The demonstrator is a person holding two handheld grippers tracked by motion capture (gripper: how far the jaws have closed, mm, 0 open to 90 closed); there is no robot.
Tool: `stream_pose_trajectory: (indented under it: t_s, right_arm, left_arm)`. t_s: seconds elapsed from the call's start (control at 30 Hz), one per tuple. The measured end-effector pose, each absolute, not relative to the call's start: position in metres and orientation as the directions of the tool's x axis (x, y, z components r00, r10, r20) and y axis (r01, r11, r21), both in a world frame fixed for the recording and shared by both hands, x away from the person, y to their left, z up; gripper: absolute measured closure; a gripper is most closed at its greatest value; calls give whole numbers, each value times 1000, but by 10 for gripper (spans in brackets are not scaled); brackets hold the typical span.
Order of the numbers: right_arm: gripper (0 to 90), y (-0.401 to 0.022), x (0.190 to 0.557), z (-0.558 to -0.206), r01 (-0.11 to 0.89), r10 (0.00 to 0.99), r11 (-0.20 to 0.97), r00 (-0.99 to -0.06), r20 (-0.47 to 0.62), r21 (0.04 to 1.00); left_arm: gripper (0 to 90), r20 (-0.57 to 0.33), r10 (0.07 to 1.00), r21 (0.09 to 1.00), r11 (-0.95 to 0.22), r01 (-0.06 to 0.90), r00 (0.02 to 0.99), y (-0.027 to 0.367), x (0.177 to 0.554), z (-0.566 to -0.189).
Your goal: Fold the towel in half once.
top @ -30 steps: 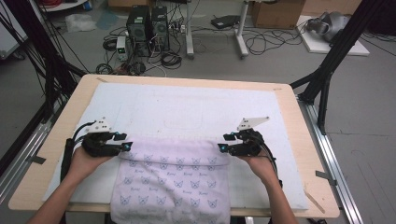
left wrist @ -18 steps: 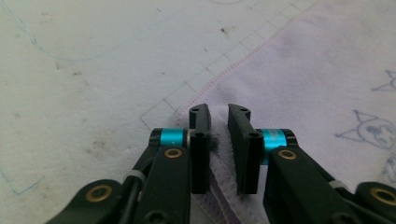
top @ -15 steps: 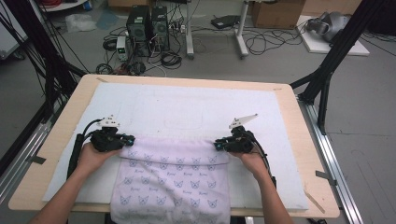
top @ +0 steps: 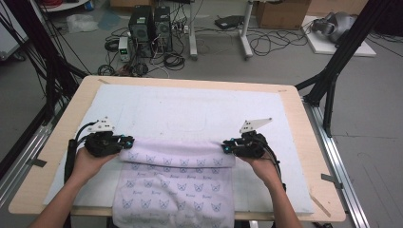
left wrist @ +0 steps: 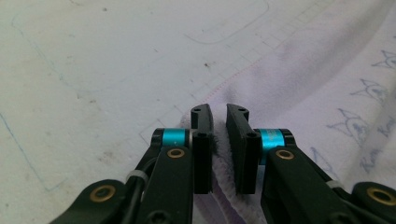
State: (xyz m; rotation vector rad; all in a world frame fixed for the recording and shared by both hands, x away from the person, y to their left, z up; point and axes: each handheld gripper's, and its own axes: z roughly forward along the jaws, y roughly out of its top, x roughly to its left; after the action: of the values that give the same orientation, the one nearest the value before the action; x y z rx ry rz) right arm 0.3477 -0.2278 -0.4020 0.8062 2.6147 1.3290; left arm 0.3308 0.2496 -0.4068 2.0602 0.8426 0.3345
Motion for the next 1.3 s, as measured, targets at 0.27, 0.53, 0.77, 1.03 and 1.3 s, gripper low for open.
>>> stream_pose_trajectory:
  t_s: [0.27,0.53,0.77,1.03,1.3]
  right_arm:
    - [754,-221,354,-412,431,502,494,-850,157,755]
    - [759,-226,357,-409,414,512,463,-847,144,784]
    - [764,-225,356,-395,387,510,434,-850,132,814]
    - [776,-229,343,-383,347,498,426,-861,103,836]
    - [762,-228,336,-393,363,499,469,-861,98,805]
  left_arm:
    - [809,-63,675,783,-423,456,735,244,339,-418]
    - [822,-58,687,812,-390,434,724,244,343,-406]
    - [822,-73,702,827,-354,437,708,248,344,-399]
    - [824,-60,690,854,-339,396,721,256,327,-389]
    - [814,-51,683,839,-366,402,728,257,313,-404]
